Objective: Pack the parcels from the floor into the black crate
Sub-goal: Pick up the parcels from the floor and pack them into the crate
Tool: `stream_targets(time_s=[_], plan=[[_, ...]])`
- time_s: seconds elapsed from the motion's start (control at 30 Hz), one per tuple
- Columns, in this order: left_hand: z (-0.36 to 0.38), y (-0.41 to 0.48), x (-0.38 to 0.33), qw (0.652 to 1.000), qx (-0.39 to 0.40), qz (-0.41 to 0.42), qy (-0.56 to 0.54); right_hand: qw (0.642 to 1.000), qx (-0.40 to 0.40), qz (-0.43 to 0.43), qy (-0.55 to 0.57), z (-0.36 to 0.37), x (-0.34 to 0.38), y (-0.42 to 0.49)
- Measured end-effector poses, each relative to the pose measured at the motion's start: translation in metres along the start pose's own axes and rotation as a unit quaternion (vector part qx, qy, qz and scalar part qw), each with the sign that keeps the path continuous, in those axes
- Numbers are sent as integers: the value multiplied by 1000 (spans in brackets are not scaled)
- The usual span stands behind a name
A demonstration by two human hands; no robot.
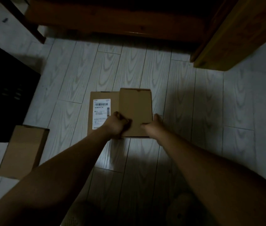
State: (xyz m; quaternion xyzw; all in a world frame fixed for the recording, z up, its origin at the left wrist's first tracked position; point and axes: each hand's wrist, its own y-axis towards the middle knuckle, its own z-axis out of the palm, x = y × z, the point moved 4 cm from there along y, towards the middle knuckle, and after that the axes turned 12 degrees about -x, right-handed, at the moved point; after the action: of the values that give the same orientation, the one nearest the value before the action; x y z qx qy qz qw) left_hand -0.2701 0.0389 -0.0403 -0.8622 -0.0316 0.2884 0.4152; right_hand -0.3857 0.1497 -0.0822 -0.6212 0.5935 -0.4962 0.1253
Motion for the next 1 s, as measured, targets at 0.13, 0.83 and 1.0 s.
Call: stream_targets(time_s=[0.13,0.83,1.0], plan=[[2,-2,-5,999,-10,23,23,998,5,3,61,6,-3,-3],[-271,-334,-152,987,-6,75,-145,976,69,-206,-26,-173,200,-384],[-353,-442,-197,978,16,94,-187,968,14,-249,17,-219,251,-497]])
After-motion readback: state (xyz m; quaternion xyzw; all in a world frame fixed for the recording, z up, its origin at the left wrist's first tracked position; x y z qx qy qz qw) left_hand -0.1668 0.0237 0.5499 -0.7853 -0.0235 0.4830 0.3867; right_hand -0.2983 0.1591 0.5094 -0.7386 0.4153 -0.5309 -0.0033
